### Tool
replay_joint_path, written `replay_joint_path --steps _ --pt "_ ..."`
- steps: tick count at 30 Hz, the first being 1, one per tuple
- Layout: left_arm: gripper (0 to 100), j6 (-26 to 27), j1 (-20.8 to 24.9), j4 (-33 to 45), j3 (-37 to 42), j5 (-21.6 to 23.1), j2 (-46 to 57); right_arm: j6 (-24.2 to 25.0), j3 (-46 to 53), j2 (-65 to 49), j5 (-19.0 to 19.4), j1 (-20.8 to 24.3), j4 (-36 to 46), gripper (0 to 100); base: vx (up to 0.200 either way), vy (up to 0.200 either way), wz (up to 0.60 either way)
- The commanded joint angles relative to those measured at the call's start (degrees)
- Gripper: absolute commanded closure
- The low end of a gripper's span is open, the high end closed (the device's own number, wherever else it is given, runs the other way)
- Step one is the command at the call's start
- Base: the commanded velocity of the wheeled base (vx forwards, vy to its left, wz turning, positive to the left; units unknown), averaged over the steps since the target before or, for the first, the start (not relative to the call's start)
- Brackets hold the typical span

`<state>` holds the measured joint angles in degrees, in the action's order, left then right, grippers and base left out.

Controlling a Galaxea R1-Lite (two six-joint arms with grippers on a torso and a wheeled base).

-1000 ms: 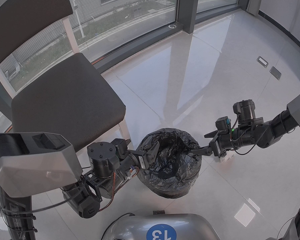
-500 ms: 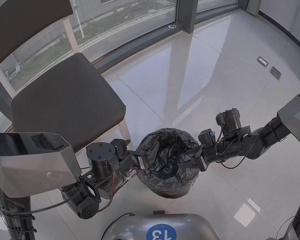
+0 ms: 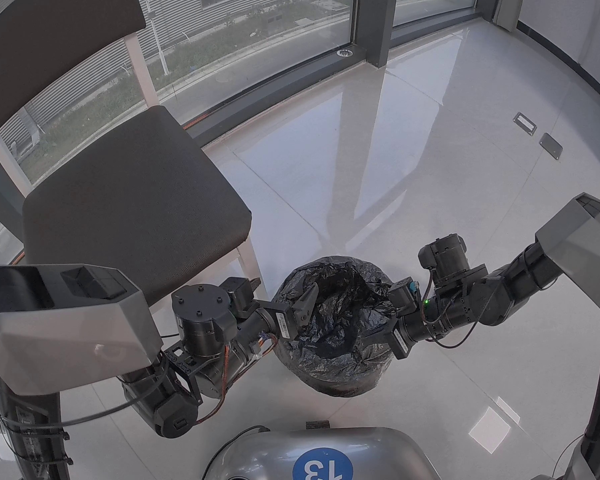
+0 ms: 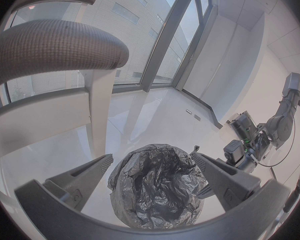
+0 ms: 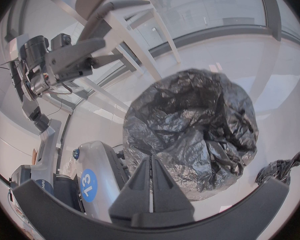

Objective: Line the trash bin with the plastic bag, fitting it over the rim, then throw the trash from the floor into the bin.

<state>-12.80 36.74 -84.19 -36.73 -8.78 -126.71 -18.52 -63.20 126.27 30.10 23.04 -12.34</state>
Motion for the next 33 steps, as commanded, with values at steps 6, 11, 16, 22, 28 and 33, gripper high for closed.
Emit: replay_joint_path --steps 6,11,16,22,28,33 --pt "0 0.06 0.08 -0.01 0.08 -0.01 0.06 -0.12 -9.23 9.87 0.05 -2.91 3.02 100 0.0 0.0 0.0" --pt "0 0.23 0.17 -0.1 0.34 -0.01 0.06 -0.12 -18.89 14.53 0.05 -2.91 9.52 100 0.0 0.0 0.0" --pt "0 0.23 0.17 -0.1 0.34 -0.01 0.15 -0.29 -22.41 16.11 -0.04 -2.83 12.6 100 0.0 0.0 0.0" --pt "0 0.23 0.17 -0.01 0.26 -0.01 -0.03 -1.87 -25.22 18.31 -0.04 -2.74 14.09 100 0.0 0.0 0.0" --pt "0 0.23 0.17 -0.01 0.26 -0.01 0.06 -1.87 -26.72 18.4 -0.04 -2.56 15.76 100 0.0 0.0 0.0" --pt "0 0.23 0.08 -0.01 -0.01 -0.01 -0.21 -1.79 -26.72 16.2 0.05 -2.47 15.59 100 0.0 0.0 0.0"
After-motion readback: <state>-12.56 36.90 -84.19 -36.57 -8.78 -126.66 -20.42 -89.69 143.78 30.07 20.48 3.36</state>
